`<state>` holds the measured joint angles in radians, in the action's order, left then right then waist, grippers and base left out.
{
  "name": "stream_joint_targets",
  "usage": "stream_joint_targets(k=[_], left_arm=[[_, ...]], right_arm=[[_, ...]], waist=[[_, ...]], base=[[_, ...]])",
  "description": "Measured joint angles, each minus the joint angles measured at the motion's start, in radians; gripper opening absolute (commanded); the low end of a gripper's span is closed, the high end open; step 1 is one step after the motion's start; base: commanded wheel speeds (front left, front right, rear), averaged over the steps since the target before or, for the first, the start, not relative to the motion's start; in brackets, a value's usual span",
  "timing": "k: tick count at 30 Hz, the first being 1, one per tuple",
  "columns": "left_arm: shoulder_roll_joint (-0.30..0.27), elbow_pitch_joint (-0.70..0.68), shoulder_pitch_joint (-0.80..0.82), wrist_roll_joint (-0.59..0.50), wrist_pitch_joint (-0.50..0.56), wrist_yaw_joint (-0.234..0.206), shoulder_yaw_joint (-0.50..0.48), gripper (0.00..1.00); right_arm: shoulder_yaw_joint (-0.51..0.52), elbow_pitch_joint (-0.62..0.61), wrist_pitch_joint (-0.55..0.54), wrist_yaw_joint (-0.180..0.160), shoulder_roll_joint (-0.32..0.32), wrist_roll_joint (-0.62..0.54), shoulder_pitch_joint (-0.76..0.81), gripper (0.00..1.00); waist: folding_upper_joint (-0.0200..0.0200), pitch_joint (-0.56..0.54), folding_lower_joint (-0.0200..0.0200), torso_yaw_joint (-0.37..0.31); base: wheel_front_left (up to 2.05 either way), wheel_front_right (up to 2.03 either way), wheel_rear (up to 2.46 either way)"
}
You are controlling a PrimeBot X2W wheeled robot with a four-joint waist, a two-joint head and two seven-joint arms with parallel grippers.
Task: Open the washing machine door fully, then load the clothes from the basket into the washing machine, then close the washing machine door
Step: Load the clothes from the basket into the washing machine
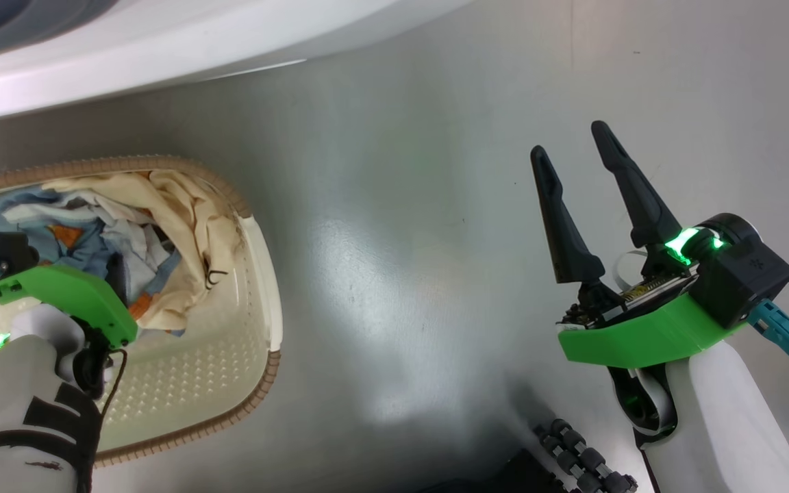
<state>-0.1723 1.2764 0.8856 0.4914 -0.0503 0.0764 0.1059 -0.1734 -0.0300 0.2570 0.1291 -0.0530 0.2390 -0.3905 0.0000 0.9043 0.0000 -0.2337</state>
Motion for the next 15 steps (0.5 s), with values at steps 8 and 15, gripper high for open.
stream_joint_targets(k=[8, 15], left_arm=[[0.005, 0.004, 0.002, 0.000, -0.007, 0.008, 0.015, 1.00], [0.011, 0.007, 0.011, 0.007, -0.016, 0.016, 0.024, 1.00]], right_arm=[[0.005, -0.006, 0.000, 0.000, 0.000, 0.000, 0.000, 1.00], [0.010, -0.010, 0.000, 0.000, 0.000, 0.000, 0.000, 1.00]], waist=[[0.0000, 0.009, 0.0000, -0.002], [0.0000, 0.019, 0.0000, -0.003]], base=[[0.00, 0.00, 0.00], [0.00, 0.00, 0.00]])
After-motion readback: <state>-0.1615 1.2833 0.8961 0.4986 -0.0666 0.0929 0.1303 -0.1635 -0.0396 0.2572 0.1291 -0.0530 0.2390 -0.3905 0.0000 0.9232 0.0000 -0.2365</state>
